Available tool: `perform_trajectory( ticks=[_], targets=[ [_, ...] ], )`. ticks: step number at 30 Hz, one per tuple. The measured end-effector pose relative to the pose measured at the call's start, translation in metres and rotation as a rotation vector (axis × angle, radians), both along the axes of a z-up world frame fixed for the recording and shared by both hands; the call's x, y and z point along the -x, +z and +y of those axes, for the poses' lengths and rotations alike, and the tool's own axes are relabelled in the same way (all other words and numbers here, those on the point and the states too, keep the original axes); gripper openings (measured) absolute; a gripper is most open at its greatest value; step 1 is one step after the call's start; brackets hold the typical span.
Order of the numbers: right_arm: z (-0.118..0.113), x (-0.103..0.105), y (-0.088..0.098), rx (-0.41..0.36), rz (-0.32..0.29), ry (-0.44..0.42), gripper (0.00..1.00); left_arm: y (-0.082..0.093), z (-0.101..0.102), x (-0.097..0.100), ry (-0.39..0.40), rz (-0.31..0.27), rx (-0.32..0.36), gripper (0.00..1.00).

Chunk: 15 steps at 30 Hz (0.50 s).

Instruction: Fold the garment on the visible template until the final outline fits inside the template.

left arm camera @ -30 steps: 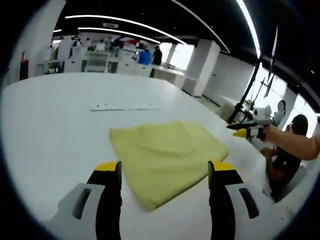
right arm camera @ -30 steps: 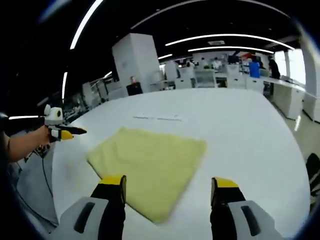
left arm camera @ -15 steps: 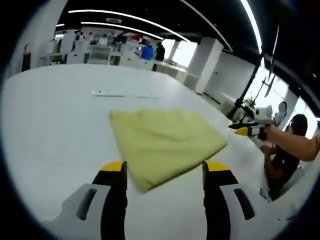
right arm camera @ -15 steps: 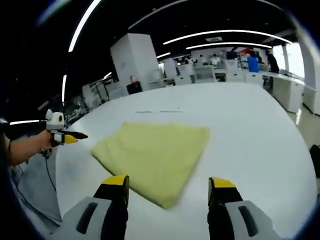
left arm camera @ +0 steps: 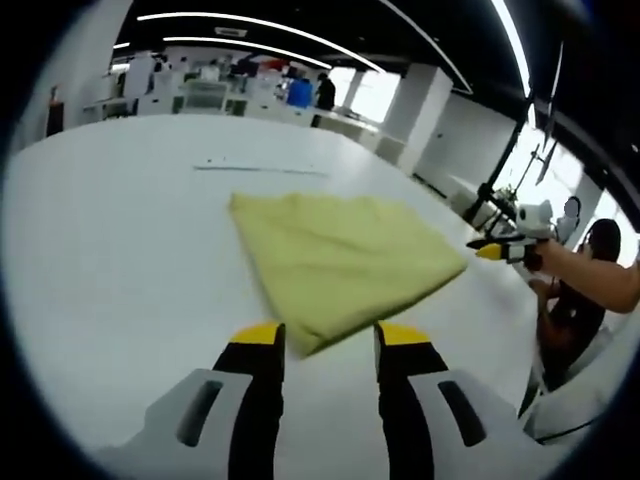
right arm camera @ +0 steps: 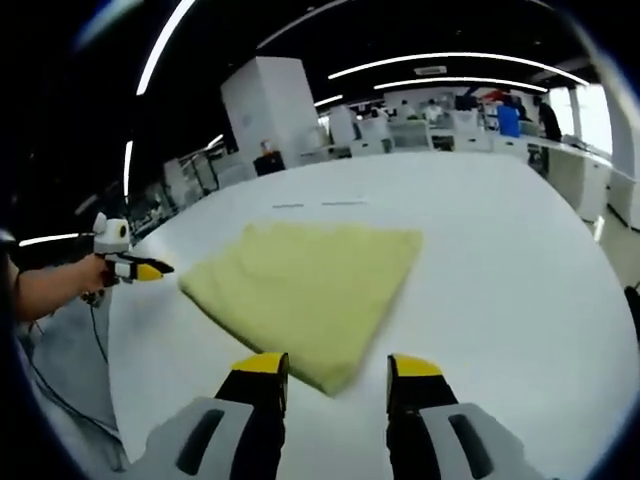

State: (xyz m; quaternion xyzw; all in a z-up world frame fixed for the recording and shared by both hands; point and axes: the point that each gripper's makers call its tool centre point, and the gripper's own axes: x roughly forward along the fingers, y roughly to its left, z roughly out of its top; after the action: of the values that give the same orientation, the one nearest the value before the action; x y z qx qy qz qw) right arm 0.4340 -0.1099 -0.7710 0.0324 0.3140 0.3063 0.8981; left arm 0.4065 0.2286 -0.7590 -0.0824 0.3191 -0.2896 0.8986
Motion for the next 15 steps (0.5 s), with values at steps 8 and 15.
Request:
perform_trajectory(
  ticks=[8,15],
  targets=[
    [0.003,0.009,-0.015,0.022,0.023,0.027,0.21,-0.014,0.0,0.003,0.005,0.022,-0.01,0.22],
    [0.002,0.009,-0.023,0.046,0.025,0.043,0.14,-0.026,0.0,0.004,0.015,0.045,-0.022,0.19]
  ],
)
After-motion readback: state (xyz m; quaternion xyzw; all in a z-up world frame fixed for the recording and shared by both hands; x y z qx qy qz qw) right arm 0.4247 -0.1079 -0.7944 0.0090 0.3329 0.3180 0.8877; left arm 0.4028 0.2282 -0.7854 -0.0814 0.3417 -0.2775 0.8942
